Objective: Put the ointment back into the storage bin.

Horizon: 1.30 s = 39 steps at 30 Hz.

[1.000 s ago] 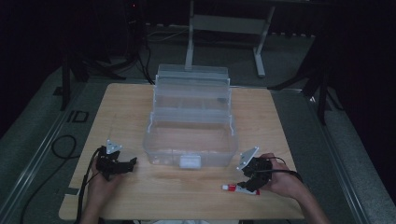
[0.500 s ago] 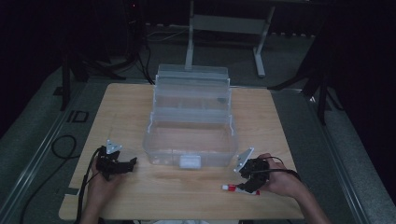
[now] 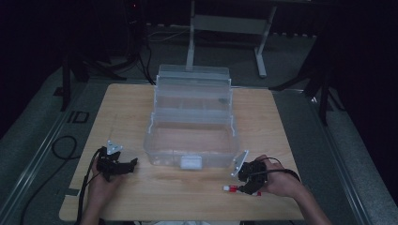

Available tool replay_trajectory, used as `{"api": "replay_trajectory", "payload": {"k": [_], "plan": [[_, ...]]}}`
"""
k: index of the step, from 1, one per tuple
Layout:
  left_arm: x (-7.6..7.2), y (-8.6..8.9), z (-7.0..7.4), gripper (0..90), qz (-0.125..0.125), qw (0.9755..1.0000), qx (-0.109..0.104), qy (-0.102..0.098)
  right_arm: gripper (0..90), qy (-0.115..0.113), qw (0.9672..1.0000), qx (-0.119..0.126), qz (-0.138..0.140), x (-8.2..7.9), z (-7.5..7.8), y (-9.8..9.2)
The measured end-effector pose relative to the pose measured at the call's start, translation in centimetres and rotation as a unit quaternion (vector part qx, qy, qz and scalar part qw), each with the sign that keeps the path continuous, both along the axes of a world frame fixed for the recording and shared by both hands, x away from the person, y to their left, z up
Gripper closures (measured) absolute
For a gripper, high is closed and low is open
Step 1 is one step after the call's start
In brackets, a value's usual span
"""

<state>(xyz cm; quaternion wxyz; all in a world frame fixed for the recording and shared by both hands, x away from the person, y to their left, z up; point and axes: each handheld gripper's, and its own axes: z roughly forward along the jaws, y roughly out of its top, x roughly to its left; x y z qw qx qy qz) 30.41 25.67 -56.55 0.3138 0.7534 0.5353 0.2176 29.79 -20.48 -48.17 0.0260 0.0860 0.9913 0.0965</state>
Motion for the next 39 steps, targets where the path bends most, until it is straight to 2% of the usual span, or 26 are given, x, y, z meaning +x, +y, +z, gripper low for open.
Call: {"api": "replay_trajectory", "payload": {"k": [17,26,39], "plan": [[0.0,0.0,0.0,12.0,0.000,1.0000,0.000,-0.001,57.2,0.005,0.9994,-0.028,0.021,-0.2,-0.7,0.8],[0.0,0.0,0.0,12.0,0.000,1.0000,0.000,-0.001,60.6,0.012,0.9975,-0.057,0.039,-0.2,-1.2,1.7],[0.0,0.0,0.0,12.0,0.000,1.0000,0.000,-0.001,62.2,0.022,0.9955,-0.077,0.050,-0.2,-2.0,2.3]]}}
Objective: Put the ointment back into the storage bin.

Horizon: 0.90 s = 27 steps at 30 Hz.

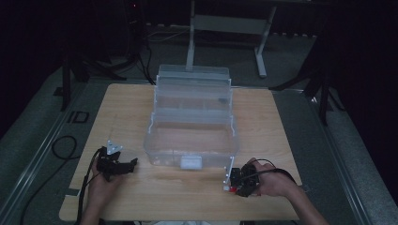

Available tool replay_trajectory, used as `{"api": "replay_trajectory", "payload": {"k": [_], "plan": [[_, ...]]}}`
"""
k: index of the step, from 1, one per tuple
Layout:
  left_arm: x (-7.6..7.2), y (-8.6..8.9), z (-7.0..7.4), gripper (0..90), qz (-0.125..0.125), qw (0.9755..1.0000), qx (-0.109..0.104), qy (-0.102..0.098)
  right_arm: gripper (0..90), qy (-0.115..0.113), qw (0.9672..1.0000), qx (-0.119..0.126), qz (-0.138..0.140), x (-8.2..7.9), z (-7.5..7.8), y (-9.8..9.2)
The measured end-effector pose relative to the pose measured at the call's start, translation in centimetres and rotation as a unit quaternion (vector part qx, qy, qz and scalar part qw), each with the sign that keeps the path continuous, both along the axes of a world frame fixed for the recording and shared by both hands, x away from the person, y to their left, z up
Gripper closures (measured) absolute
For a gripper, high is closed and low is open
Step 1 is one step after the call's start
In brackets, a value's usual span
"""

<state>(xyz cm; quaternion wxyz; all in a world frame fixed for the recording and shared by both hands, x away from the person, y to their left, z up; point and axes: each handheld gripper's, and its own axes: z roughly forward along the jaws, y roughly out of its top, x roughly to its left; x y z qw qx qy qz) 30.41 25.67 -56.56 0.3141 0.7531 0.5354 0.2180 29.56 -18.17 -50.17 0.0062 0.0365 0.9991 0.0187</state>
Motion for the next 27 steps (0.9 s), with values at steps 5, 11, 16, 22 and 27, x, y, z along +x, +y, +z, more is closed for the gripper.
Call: {"api": "replay_trajectory", "payload": {"k": [5,11,16,22,27], "plan": [[0.0,0.0,0.0,12.0,0.000,1.0000,0.000,0.000,62.9,-0.001,1.0000,-0.005,0.004,0.1,-0.3,0.3],[0.0,0.0,0.0,12.0,0.000,1.0000,0.000,0.000,64.0,0.001,0.9998,-0.017,0.008,0.1,-0.9,0.7],[0.0,0.0,0.0,12.0,0.000,1.0000,0.000,0.000,65.2,0.003,0.9997,-0.023,0.009,0.3,-1.2,0.8],[0.0,0.0,0.0,12.0,0.000,1.0000,0.000,0.000,66.3,0.001,0.9994,-0.031,0.013,0.3,-1.5,0.9],[0.0,0.0,0.0,12.0,0.000,1.0000,0.000,0.000,68.7,0.001,0.9995,-0.031,0.010,0.3,-1.6,0.8]]}}
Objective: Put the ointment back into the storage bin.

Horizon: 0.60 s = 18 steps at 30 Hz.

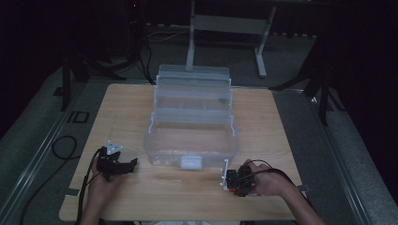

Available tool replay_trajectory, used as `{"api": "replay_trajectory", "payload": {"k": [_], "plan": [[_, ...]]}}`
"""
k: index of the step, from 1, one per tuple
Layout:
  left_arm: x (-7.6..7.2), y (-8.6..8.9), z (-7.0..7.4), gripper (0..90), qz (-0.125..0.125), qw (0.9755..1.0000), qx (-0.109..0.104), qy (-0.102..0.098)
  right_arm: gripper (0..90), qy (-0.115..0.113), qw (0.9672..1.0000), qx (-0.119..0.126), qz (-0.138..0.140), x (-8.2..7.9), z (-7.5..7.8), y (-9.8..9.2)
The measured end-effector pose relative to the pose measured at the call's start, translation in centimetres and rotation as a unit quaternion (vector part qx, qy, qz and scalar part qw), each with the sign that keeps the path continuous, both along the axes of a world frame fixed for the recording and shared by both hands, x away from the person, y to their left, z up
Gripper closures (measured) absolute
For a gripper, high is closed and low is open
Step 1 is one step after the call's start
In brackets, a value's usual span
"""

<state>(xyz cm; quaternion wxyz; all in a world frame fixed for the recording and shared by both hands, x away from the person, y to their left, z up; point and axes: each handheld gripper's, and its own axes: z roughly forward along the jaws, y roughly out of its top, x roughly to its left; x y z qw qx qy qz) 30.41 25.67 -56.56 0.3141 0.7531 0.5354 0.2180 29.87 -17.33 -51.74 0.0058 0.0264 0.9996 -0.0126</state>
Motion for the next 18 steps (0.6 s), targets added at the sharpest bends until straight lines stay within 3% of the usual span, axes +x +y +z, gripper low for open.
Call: {"api": "replay_trajectory", "payload": {"k": [11,18], "plan": [[0.0,0.0,0.0,12.0,0.000,1.0000,0.000,0.000,70.2,0.000,1.0000,0.002,0.008,0.0,0.2,0.0],[0.0,0.0,0.0,12.0,0.000,1.0000,0.000,0.000,70.2,-0.005,0.9999,0.005,0.008,0.0,1.2,-0.1]]}}
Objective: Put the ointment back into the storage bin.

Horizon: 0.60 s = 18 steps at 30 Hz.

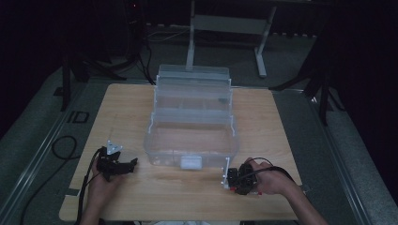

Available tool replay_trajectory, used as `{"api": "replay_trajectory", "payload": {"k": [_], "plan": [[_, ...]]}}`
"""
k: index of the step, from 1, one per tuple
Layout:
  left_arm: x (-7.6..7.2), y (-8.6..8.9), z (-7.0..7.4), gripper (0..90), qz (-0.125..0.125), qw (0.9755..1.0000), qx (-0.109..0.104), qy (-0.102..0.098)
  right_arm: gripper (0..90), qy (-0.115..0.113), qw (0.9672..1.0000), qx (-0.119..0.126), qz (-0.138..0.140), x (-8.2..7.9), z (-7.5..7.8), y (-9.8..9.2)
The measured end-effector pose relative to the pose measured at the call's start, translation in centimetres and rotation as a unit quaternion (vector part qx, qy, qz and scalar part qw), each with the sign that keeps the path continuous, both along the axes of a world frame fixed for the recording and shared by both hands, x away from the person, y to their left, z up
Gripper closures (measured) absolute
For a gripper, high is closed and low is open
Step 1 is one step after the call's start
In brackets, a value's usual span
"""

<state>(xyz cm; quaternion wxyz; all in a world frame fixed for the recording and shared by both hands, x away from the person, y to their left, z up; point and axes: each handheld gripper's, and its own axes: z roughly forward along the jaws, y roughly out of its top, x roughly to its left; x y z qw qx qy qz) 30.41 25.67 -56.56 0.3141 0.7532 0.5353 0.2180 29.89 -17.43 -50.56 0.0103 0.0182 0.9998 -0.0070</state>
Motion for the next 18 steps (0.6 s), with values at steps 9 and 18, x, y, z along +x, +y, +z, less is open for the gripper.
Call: {"api": "replay_trajectory", "payload": {"k": [9,18], "plan": [[0.0,0.0,0.0,12.0,0.000,1.0000,0.000,0.000,70.1,-0.004,1.0000,0.006,0.000,0.2,1.2,-0.1],[0.0,0.0,0.0,12.0,0.000,1.0000,0.000,0.000,70.1,-0.011,0.9999,0.010,0.003,0.2,2.7,-0.3]]}}
